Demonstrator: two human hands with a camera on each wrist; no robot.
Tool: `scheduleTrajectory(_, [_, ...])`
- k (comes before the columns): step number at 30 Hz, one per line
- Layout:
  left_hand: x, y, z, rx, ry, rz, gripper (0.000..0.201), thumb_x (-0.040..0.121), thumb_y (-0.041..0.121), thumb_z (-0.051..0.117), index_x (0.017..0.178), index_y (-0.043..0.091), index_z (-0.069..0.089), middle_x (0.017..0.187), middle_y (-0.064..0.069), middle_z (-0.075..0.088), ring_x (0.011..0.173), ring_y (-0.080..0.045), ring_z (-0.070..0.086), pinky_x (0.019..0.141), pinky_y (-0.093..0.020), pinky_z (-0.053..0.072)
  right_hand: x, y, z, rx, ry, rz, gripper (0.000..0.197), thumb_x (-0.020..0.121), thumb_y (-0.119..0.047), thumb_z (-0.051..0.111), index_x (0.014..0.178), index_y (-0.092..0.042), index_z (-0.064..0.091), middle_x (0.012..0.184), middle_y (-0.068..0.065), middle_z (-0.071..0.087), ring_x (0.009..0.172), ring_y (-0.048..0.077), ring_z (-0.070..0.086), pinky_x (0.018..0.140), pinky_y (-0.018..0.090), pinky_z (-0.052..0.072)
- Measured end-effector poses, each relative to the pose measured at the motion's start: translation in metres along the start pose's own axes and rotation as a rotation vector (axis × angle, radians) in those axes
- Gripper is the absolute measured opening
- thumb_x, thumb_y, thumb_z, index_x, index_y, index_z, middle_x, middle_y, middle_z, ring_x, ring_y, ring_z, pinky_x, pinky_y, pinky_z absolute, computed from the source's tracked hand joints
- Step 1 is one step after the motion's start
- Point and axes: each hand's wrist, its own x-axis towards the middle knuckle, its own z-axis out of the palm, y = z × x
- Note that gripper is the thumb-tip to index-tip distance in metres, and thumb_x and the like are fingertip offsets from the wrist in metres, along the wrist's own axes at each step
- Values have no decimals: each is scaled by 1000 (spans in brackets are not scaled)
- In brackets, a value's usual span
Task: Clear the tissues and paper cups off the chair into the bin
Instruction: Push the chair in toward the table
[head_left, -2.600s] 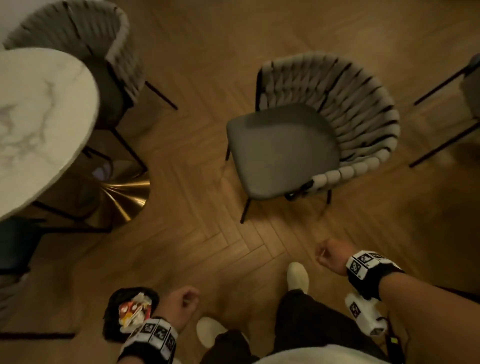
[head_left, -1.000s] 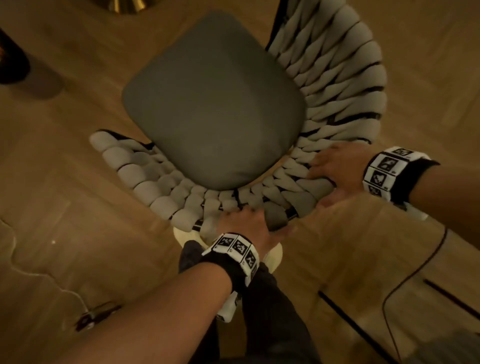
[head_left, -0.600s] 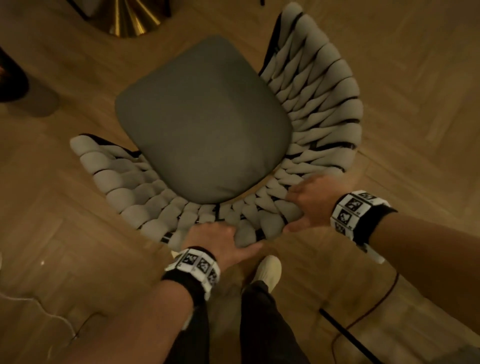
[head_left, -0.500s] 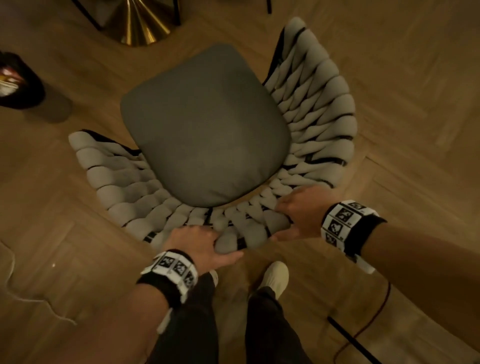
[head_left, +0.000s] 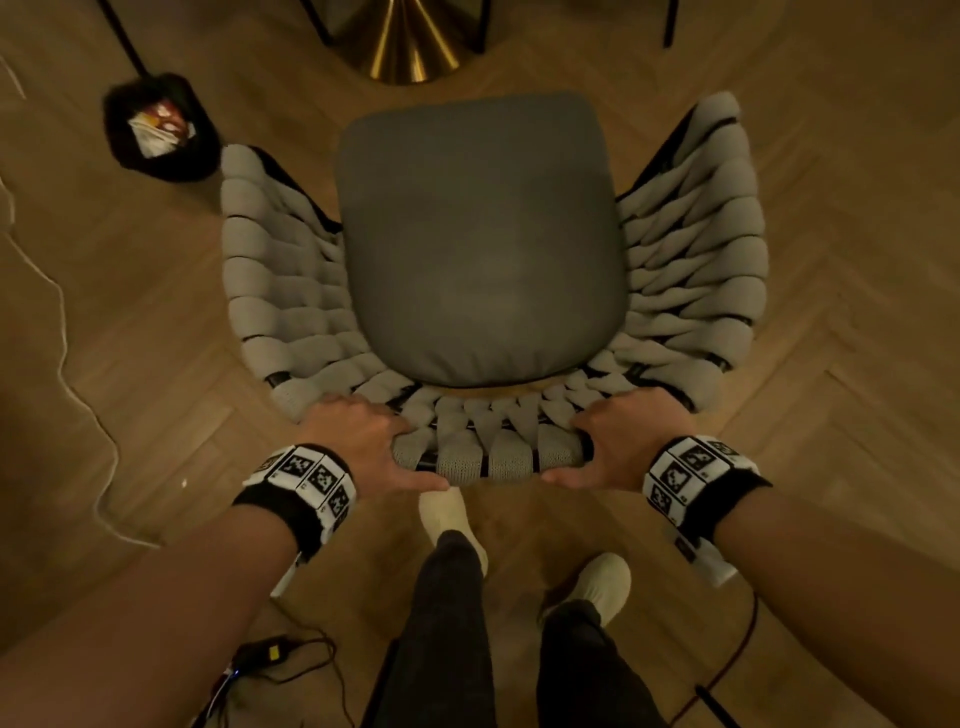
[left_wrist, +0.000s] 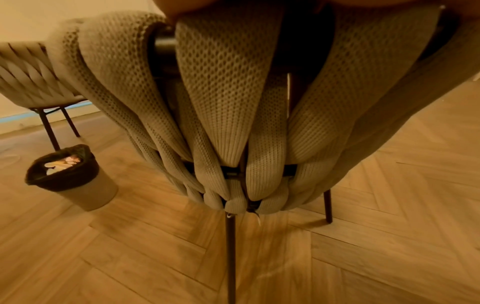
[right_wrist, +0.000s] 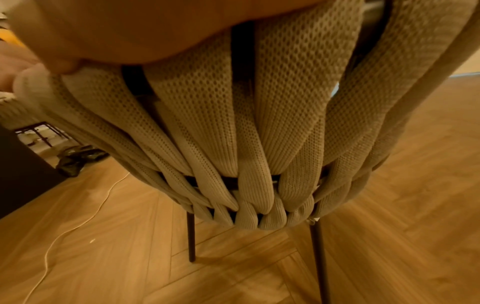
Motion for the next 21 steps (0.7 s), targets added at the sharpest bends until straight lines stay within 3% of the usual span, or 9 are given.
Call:
scheduleTrajectory(3, [9,-31,-12,5,-22,7,103,44,101,11,107,37,61,87,7,68,80,-17,60,64,-32,38,25,-8,-24,-8,29,13,90,53,-98,12,81,-27,61,66,-5,61,57,14,55,52,27,45])
scheduleTrajectory(7, [24,-66,-25,-15,-77,-12,105,41,102,11,106,35,60,89,5,66,81,-20,59,69,-36,49,54,-11,-54,-32,56,5,88,55,-97,11,82,-28,60,68,-5,62,59,15,56,53,28,44])
scheduleTrajectory(13, [54,-116,-45,9,-43,-18,103,42,102,9,107,40,58,85,5,67,78,-19,60,60,-31,44,106,-7,-95,-20,51,-2,89,52,-98,8,77,-30,59,67,-6,62,57,15,56,55,29,48])
scheduleTrajectory(17, [80,-148,-59,-25,-66,2,104,41,102,9,105,38,59,89,4,68,82,-20,61,70,-37,53,144,4,-123,-4,17,11,95,45,-101,4,71,-28,59,63,-5,62,55,16,57,58,32,52])
scheduleTrajectory(21, [111,-186,-82,-26,-67,-6,106,39,103,7,102,38,61,84,6,68,76,-18,61,65,-35,52,179,10,-157,15,4,26,99,41,-101,1,71,-27,60,65,-5,63,56,16,57,59,32,52])
